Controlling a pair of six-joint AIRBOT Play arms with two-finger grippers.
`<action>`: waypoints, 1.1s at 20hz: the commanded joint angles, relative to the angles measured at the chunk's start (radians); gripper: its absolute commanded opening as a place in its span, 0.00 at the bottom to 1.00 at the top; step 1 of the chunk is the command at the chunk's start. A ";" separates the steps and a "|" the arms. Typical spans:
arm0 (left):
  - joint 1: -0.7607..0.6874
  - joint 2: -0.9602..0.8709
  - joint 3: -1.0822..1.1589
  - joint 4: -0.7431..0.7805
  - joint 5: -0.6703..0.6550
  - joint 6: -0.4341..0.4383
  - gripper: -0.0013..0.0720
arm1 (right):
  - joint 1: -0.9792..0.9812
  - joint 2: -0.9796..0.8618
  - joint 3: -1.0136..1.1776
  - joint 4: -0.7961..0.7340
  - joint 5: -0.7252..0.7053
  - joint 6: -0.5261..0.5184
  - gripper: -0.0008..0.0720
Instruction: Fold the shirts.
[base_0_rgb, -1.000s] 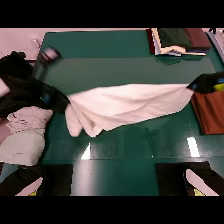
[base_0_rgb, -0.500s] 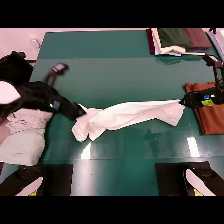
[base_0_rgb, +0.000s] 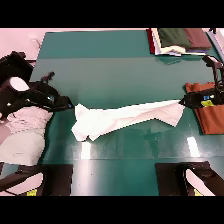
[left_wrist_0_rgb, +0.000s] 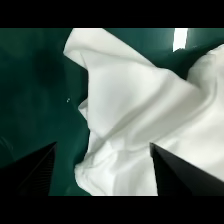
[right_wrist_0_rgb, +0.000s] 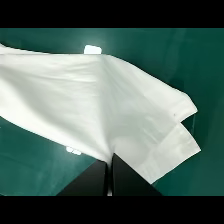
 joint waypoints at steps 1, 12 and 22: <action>-0.034 -0.085 -0.048 -0.025 0.079 0.014 0.93 | -0.001 -0.003 -0.001 0.000 -0.010 0.000 0.03; -0.097 -0.070 -0.002 -0.047 0.211 -0.012 0.05 | -0.001 -0.005 0.005 0.005 -0.014 0.000 0.03; -0.097 0.306 0.827 0.086 0.198 -0.012 0.05 | -0.001 0.005 0.571 0.005 -0.003 0.000 0.03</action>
